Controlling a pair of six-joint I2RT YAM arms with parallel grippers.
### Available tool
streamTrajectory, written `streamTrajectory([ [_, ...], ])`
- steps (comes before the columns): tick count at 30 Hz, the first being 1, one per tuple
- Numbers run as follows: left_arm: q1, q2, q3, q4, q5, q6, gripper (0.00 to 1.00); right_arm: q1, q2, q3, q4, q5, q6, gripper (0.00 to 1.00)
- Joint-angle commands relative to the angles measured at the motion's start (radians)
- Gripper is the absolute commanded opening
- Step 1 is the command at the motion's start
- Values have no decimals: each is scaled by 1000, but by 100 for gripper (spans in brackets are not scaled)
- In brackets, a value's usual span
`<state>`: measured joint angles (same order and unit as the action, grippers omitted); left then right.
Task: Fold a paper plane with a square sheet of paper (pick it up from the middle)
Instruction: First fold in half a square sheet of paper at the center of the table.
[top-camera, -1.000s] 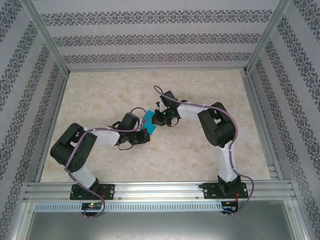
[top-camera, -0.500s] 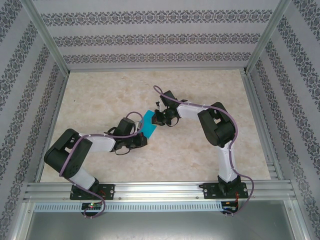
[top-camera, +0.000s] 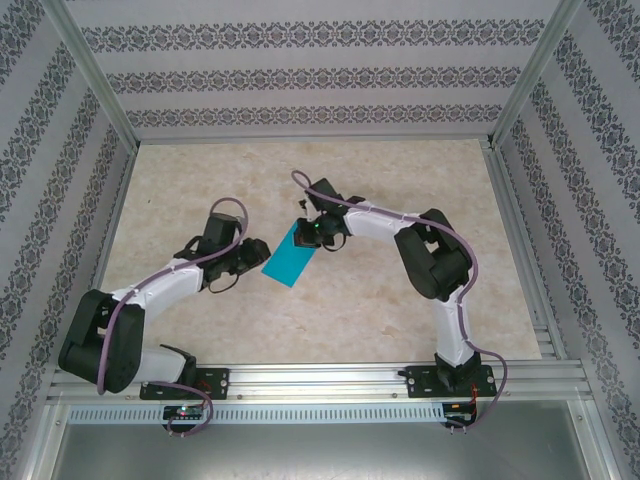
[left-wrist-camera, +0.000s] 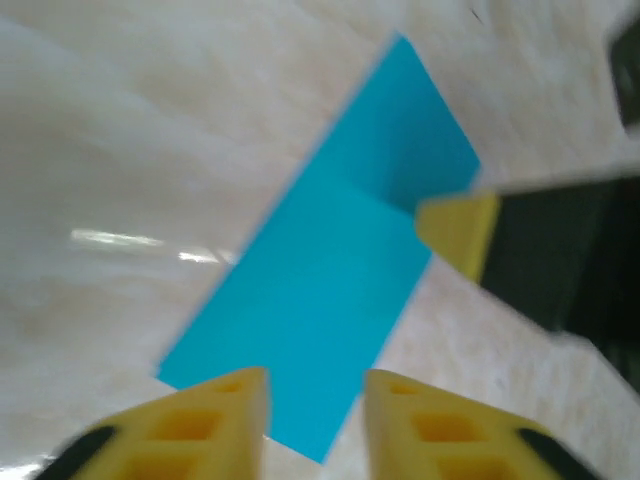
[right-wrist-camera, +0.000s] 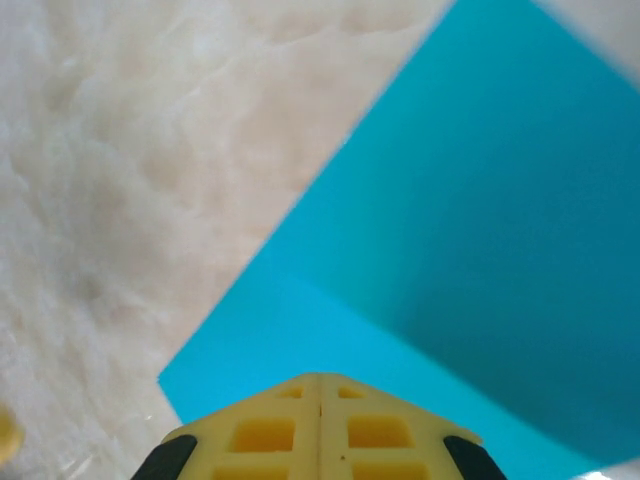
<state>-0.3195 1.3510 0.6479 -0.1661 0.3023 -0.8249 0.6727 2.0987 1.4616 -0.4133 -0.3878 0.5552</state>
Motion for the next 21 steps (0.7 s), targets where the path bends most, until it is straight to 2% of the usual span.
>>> streamTrajectory([
  [1, 68, 13, 7, -76, -27, -11, 43, 69, 0, 51, -32, 86, 44, 6],
  [4, 108, 26, 14, -79, -20, -4, 51, 111, 49, 102, -76, 104, 58, 6],
  [9, 151, 43, 13, -87, 6, 6, 54, 165, 86, 133, -106, 122, 73, 7],
  [21, 168, 49, 17, -112, 31, 38, 63, 195, 92, 98, -208, 154, 37, 8],
])
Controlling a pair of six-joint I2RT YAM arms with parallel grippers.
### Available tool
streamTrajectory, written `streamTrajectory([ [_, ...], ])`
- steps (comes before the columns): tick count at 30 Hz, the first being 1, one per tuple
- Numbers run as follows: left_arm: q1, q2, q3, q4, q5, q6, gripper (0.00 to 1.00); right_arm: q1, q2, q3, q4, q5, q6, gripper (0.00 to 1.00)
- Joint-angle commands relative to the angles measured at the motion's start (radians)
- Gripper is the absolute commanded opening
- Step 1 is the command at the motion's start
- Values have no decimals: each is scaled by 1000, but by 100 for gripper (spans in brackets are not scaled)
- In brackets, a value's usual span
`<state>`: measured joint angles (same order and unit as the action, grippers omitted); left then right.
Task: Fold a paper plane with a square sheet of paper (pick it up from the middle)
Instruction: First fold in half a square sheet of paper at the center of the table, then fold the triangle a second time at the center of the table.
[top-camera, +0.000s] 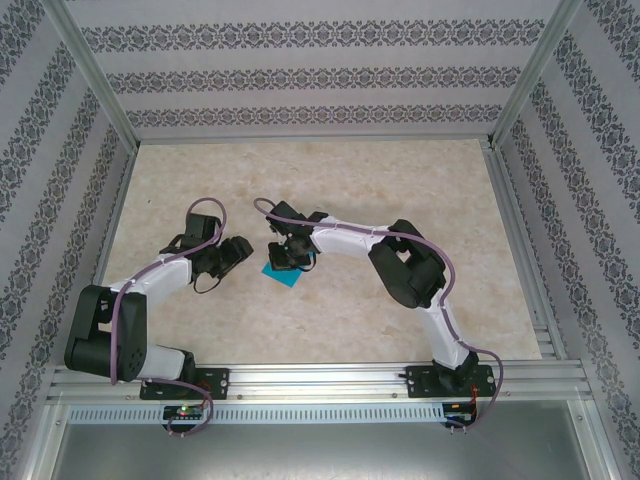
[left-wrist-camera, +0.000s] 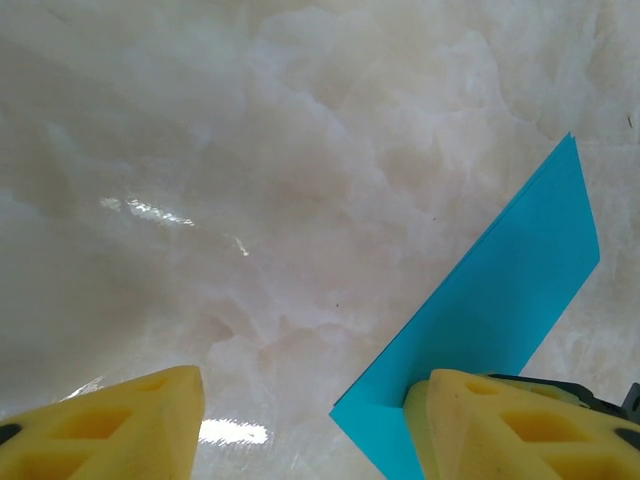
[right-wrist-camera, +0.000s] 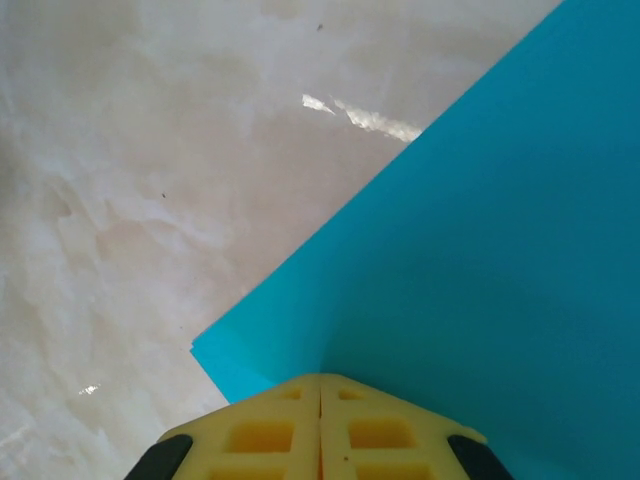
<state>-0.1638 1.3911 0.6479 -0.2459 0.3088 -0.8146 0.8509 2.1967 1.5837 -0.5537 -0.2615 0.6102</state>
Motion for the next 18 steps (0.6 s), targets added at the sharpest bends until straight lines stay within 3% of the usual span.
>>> streamTrajectory([
  [1, 12, 14, 17, -35, 30, 31, 65, 21, -20, -51, -69, 20, -34, 7],
  [7, 12, 34, 40, -64, 54, 49, 69, 38, -144, -243, -104, -36, -138, 8],
  [13, 7, 46, 53, -63, 95, 72, 73, -10, -305, -363, -66, 21, -145, 11],
  [18, -22, 46, 65, -68, 122, 86, 75, -40, -362, -344, 77, 138, 32, 28],
])
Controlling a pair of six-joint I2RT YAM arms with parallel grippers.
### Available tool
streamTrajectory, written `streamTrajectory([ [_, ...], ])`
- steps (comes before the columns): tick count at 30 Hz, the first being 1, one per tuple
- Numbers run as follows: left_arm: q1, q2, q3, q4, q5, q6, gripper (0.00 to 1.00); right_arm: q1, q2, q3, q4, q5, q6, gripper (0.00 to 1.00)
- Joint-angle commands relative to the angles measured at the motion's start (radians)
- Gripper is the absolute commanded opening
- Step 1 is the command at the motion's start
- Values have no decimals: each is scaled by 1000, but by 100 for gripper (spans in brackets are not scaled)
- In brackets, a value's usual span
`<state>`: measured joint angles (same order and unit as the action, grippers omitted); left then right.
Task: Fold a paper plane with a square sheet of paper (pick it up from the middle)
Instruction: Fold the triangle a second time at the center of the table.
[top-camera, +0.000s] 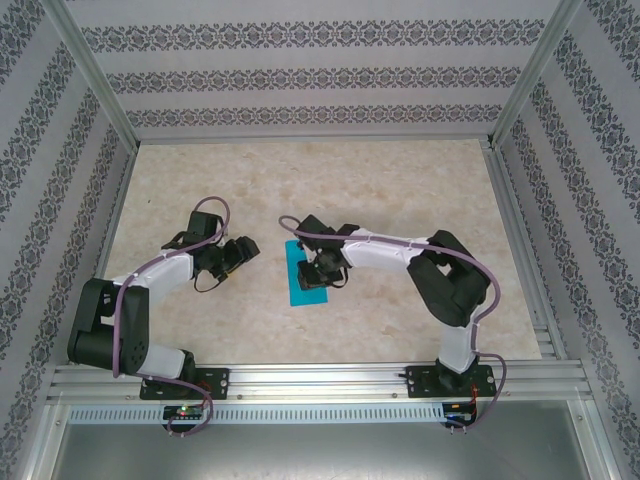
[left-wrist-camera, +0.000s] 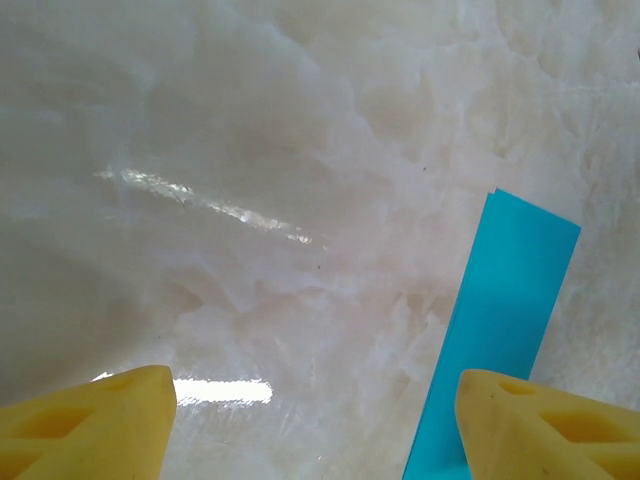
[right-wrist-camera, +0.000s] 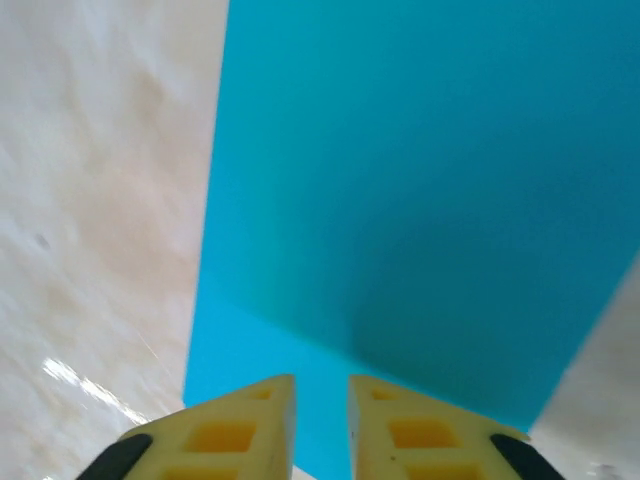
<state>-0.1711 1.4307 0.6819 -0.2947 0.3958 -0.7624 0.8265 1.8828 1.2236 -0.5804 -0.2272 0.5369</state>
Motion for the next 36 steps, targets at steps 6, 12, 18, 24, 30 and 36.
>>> streamTrajectory([
  [6, -60, 0, 38, -24, 55, 22, 76, -61, 53, 105, 133, 165, 210, 33],
  [12, -138, 17, 20, -9, 49, -10, 76, -102, 131, 147, 165, 122, 218, 33],
  [18, -219, 32, 11, 29, 42, -66, 74, -125, 197, 150, 199, 80, 229, 33],
  [24, -293, 32, -11, 64, 74, -115, 69, -148, 210, 79, 256, 52, 274, 33],
  [30, -360, 25, -76, 140, 117, -191, 69, -176, 222, 14, 307, 13, 330, 33],
  [36, -404, 32, -81, 200, 109, -241, 66, -193, 214, -43, 343, 12, 387, 31],
])
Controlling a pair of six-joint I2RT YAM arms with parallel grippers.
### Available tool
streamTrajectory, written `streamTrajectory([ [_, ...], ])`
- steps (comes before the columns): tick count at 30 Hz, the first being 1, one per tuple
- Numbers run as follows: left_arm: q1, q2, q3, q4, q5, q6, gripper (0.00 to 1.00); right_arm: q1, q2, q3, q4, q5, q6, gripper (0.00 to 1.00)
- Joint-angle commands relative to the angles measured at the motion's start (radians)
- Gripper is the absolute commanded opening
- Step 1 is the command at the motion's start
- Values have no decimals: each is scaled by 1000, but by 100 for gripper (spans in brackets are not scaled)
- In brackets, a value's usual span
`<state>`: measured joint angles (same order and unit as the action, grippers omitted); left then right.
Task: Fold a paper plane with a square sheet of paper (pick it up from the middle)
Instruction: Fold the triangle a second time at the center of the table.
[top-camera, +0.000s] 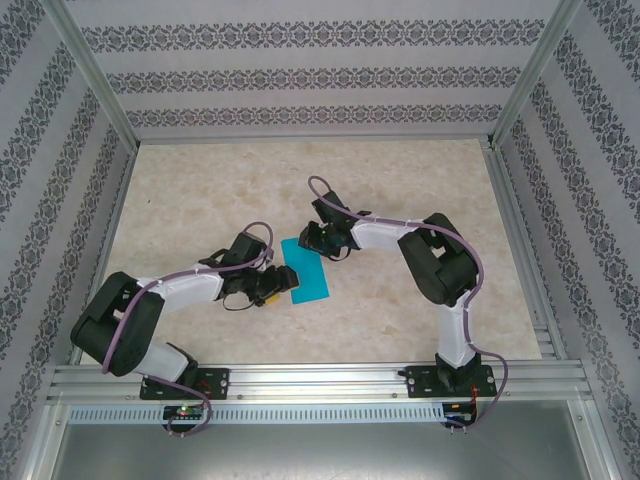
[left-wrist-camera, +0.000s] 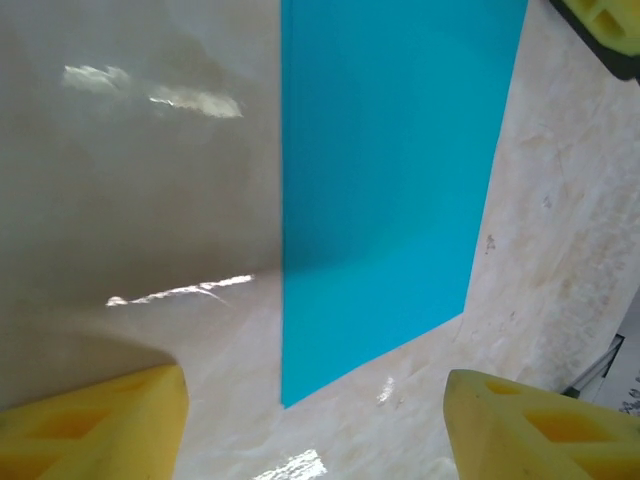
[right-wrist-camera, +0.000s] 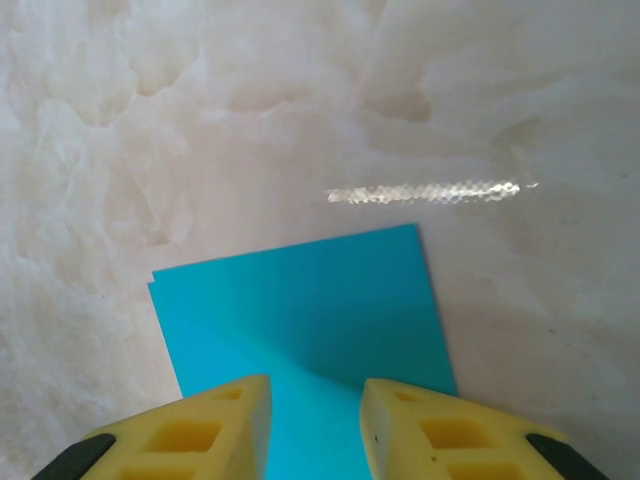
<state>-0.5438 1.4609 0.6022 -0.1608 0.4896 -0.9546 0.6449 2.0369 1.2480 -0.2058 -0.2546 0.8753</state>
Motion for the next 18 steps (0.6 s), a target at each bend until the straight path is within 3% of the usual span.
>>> streamTrajectory([
  [1, -35, 6, 5, 61, 9, -50, 65, -13, 57, -75, -27, 40, 56, 31],
  [6, -44, 10, 27, 21, -54, -56, 59, -5, -12, -76, -29, 53, 6, 30],
  [14, -45, 9, 24, 14, -81, -64, 51, 85, -100, 45, -188, 107, -191, 35],
  [18, -41, -9, 27, -26, -108, -51, 46, 148, -86, 93, -312, 234, -272, 43],
])
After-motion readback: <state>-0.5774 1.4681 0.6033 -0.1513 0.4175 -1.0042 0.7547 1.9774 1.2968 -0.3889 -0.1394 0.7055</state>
